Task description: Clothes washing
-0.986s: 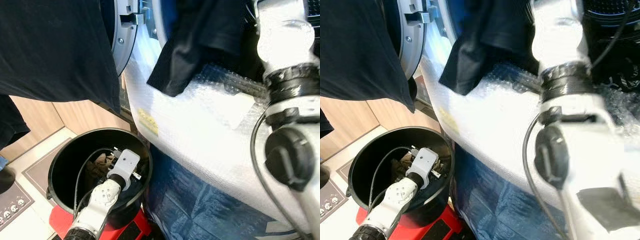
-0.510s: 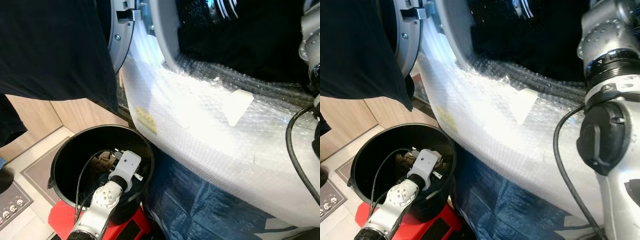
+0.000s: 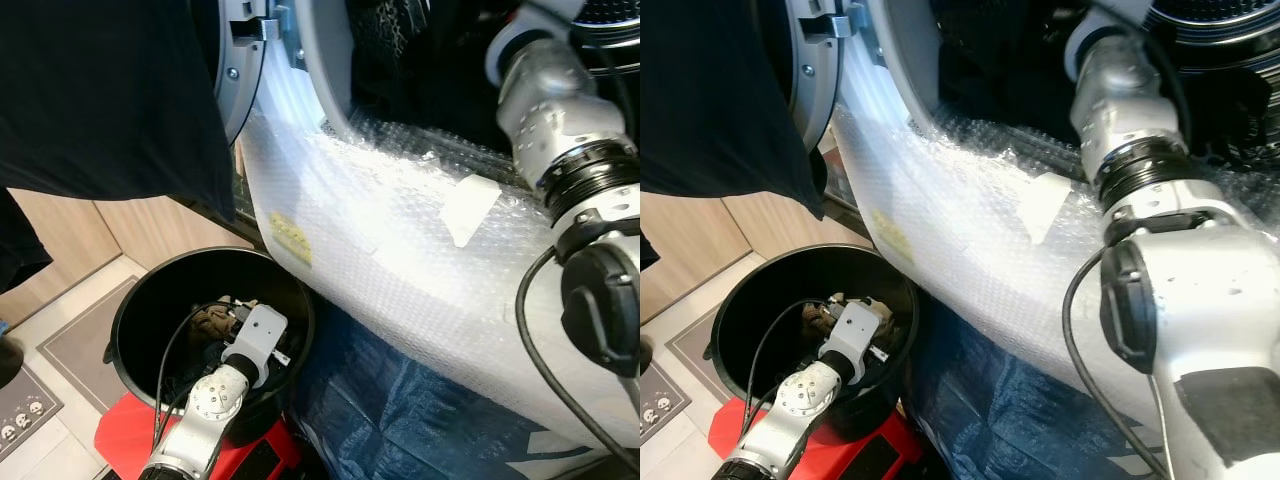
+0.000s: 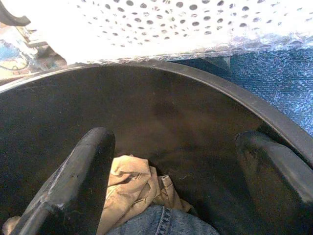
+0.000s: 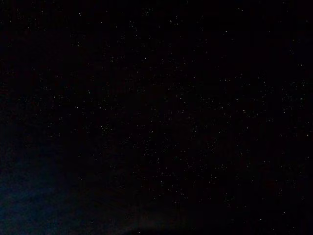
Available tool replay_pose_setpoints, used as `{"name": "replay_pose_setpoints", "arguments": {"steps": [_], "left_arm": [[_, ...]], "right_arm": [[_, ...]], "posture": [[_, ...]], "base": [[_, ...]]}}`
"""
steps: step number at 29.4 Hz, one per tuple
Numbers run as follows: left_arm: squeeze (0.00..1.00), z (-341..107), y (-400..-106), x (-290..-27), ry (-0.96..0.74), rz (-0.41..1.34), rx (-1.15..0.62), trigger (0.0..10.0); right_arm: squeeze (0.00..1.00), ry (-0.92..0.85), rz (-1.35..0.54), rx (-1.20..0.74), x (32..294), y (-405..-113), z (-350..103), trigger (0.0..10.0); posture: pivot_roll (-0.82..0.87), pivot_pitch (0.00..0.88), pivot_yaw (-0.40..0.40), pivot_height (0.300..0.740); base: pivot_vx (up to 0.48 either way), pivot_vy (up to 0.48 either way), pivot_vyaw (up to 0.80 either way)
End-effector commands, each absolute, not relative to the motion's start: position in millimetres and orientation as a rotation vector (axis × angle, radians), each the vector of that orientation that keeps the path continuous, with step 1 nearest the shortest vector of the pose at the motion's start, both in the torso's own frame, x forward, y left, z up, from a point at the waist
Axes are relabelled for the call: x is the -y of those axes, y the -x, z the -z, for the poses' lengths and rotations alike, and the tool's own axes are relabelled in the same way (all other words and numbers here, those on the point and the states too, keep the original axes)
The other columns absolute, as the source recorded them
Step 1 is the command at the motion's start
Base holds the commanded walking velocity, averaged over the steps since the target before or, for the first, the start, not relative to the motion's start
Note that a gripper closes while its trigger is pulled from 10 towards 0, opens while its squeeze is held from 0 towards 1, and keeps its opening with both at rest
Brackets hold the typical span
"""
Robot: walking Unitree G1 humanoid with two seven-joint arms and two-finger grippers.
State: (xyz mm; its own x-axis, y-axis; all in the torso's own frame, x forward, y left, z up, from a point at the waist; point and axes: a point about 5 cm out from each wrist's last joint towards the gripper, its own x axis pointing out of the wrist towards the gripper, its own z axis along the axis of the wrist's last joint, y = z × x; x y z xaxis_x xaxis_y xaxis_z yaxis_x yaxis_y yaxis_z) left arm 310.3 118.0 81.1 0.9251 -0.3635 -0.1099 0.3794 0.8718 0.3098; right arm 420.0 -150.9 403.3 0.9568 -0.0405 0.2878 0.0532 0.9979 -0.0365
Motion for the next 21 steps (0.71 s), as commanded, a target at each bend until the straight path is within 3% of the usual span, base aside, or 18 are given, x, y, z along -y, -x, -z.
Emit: {"name": "replay_pose_setpoints", "arguments": {"steps": [1, 6, 21], "left_arm": [[0.0, -73.4, -305.3, -112.9, -0.348, 0.426, -0.087, 10.0], [0.0, -73.8, -305.3, -112.1, -0.347, 0.427, -0.087, 10.0], [0.0, -73.8, -305.3, -113.9, -0.347, 0.422, -0.092, 10.0]], "right_arm": [[1.0, 0.081, 0.043, 0.289, 151.8, -419.4, -406.0, 10.0], [1.0, 0.118, 0.012, 0.312, 148.3, -417.2, -414.3, 10.0], [1.0, -0.05, 0.197, 0.322, 189.0, -412.7, -418.8, 10.0]], "posture": [[0.07, 0.114, -0.035, 0.74], [0.07, 0.112, -0.038, 0.74], [0.08, 0.11, -0.04, 0.74]], "base": [[0.0, 0.0, 0.0], [0.0, 0.0, 0.0], [0.0, 0.0, 0.0]]}}
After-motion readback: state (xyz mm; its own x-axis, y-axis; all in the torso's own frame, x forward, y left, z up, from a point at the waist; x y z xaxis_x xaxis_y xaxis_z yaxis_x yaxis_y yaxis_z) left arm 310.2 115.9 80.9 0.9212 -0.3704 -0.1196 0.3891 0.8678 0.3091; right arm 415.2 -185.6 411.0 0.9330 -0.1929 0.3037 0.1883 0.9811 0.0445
